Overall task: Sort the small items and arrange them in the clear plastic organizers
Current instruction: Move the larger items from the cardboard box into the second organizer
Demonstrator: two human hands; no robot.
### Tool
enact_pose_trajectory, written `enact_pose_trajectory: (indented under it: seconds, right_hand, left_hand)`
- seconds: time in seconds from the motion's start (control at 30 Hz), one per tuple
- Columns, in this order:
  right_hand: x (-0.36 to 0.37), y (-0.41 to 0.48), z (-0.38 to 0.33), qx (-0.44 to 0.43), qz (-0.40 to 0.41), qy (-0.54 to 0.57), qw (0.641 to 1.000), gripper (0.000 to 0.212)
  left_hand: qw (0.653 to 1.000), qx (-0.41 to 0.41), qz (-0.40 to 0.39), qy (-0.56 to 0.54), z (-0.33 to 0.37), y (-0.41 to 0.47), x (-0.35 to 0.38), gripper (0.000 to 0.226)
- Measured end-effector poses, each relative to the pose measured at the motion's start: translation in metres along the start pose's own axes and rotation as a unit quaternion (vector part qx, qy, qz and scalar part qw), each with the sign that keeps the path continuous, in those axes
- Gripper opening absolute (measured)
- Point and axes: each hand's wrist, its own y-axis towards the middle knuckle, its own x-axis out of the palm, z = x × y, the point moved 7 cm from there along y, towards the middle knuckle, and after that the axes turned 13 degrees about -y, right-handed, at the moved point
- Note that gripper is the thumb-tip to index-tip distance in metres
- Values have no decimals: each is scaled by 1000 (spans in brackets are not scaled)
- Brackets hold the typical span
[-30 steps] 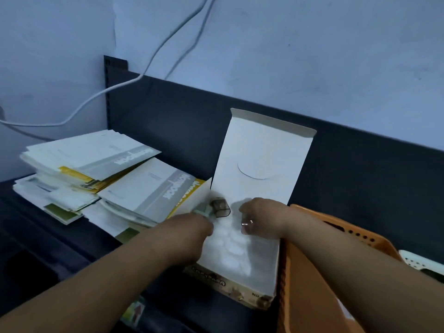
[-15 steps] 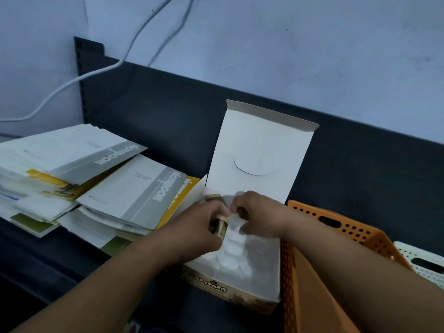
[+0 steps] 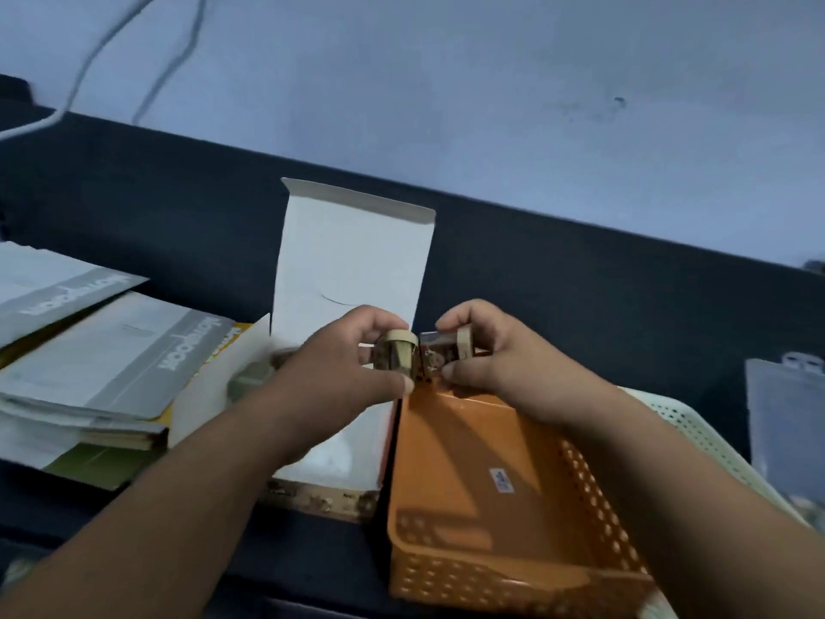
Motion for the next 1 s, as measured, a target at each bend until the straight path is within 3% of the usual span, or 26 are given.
enact_pose_trajectory:
  seconds: [0.13,0.3,0.5,0.67,1.0]
  right_hand:
    - [-34,-63,34,44,35,155,986,24]
    - [-86,-163,92,93,143,240,956,21]
    - [-138,-296,153,124,233,258,929,20]
    - [-163,-400,199,162,279,273,906,34]
    - [-218,-576,262,246,397,235,852,39]
  left_hand:
    - [998,3,-45,-40,16,-15,69,44]
    - [983,-28,-125,-134,26,-43,189,45]
    - [944,-95,-206,-241,23,-82,332,44]
    - [911,-127,-249,-303,15,-117,440,12]
    - [861,-197,-335,-327,14,-173,627,11]
